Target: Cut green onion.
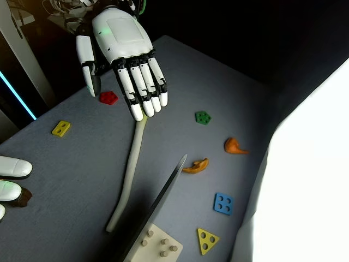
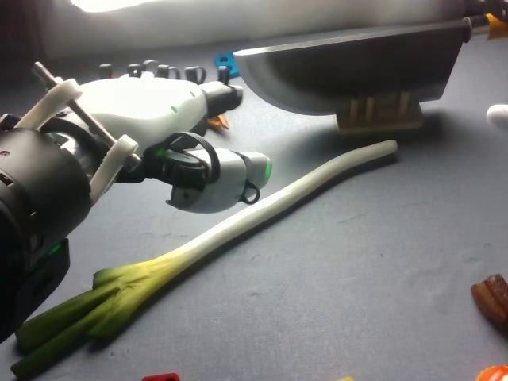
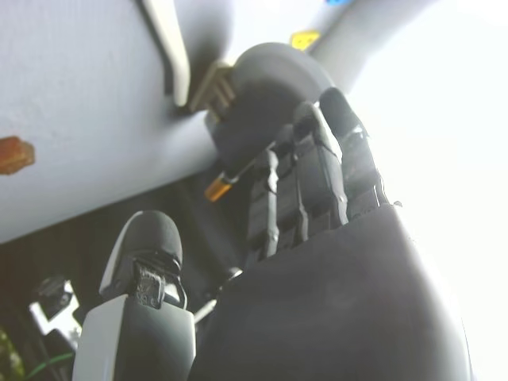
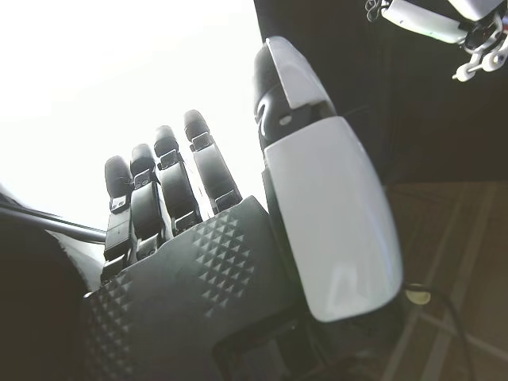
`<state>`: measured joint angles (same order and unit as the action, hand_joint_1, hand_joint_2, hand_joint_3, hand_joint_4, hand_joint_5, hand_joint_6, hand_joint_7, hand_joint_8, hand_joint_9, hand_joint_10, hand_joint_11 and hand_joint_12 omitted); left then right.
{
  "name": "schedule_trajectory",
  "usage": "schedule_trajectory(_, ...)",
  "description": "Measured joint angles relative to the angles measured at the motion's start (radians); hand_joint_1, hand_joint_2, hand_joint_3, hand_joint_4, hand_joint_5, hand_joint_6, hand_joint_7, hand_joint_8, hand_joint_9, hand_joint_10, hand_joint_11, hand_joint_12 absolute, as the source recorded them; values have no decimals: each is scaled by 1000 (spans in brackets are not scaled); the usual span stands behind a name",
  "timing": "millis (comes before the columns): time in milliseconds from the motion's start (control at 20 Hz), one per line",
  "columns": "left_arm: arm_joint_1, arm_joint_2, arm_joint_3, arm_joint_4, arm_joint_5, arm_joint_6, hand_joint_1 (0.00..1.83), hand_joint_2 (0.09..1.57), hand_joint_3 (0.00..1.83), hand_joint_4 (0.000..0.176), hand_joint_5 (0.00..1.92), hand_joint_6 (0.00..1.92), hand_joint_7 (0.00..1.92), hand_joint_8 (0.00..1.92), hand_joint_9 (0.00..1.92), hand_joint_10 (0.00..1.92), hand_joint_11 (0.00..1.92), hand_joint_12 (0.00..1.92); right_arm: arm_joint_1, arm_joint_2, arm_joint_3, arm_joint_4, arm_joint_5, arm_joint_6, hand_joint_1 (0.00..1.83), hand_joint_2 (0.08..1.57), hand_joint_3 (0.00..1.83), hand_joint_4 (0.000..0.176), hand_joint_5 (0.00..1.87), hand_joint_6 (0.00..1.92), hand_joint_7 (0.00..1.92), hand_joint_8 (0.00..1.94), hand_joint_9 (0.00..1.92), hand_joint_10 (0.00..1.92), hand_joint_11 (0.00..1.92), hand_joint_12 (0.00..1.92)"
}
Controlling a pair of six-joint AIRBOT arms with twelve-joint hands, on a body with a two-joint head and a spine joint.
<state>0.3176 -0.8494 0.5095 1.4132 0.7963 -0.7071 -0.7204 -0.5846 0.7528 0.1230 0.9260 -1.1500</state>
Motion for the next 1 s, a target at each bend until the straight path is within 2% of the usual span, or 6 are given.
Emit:
schedule_trajectory(100,0,0,-6,-13,37,0,2,1332,0,28,7,0,11,0,8,0,0,89,0,-6,8,14,-3,-23,145,1164,0,0,1,0,1,0,0,0,0,0)
schedule_trajectory(150,5,0,-10,-14,54,1,56,1303,0,29,1,0,1,0,1,0,0,24,1,-11,8,44,-3,-56,351,1076,0,0,0,0,0,0,0,0,0,0)
schedule_trajectory(300,27,-1,-34,-40,101,0,74,1253,0,27,0,0,0,0,0,0,0,0,22,-55,37,135,-3,-164,660,928,0,0,0,0,0,0,0,0,0,0)
schedule_trajectory(600,89,-2,-64,-89,207,0,23,1236,0,28,0,0,0,0,0,0,0,0,-18,-94,147,177,-6,-174,1079,949,0,0,0,0,0,0,0,0,0,0)
schedule_trajectory(850,129,-3,-98,-90,254,-31,6,1249,0,0,0,0,0,0,0,0,0,0,-69,-158,249,190,43,-180,1084,992,0,0,0,0,0,0,0,0,0,0)
schedule_trajectory(1000,149,-14,-122,-98,261,-80,0,1230,0,0,0,0,0,0,0,0,0,0,-69,-198,298,218,75,-180,1044,991,0,0,0,0,0,0,0,0,0,0)
